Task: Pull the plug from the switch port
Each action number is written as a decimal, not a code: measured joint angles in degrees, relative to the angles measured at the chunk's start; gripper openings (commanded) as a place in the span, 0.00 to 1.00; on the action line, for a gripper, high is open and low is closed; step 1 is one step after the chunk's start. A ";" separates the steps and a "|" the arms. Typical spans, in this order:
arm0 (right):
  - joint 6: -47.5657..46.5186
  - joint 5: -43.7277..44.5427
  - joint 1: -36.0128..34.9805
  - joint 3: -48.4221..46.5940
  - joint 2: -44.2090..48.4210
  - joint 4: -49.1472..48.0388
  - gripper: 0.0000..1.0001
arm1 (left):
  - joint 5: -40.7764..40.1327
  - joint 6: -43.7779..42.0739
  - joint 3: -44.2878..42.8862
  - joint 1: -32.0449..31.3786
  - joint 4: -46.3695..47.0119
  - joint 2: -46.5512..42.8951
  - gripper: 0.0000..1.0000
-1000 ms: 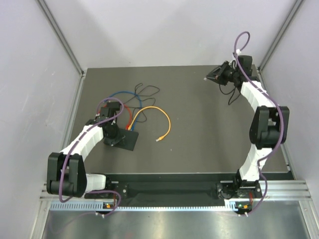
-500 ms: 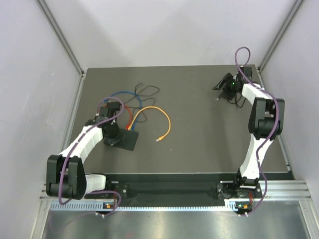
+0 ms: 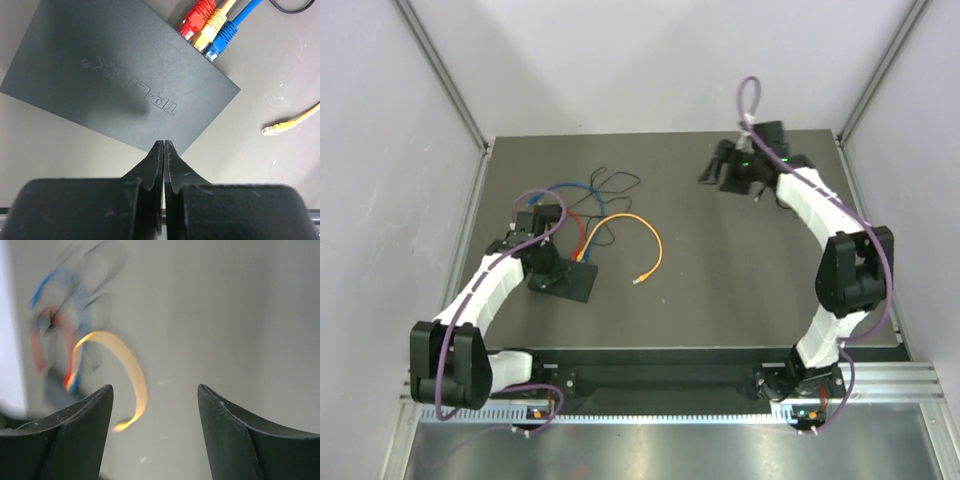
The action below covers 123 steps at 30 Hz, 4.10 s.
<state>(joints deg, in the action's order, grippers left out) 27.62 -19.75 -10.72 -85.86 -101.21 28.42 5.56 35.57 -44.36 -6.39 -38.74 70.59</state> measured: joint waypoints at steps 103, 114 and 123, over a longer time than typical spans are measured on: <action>47.32 -15.43 -35.76 -0.24 -39.98 -61.70 0.05 | 2.32 -0.20 -0.55 0.28 0.02 8.20 0.00; 37.48 -8.50 -36.79 0.94 -36.50 -56.17 0.00 | 2.12 -0.11 -1.18 0.31 -0.52 8.96 0.00; 33.11 -4.57 -37.44 -0.85 -34.25 -48.39 0.00 | 1.66 0.50 -2.64 0.33 -1.53 10.62 0.00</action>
<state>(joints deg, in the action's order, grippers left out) 60.73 -24.32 -48.16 -86.72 -135.46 -19.97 7.22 36.07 -47.00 -6.07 -40.27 81.21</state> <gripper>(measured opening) 0.067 0.010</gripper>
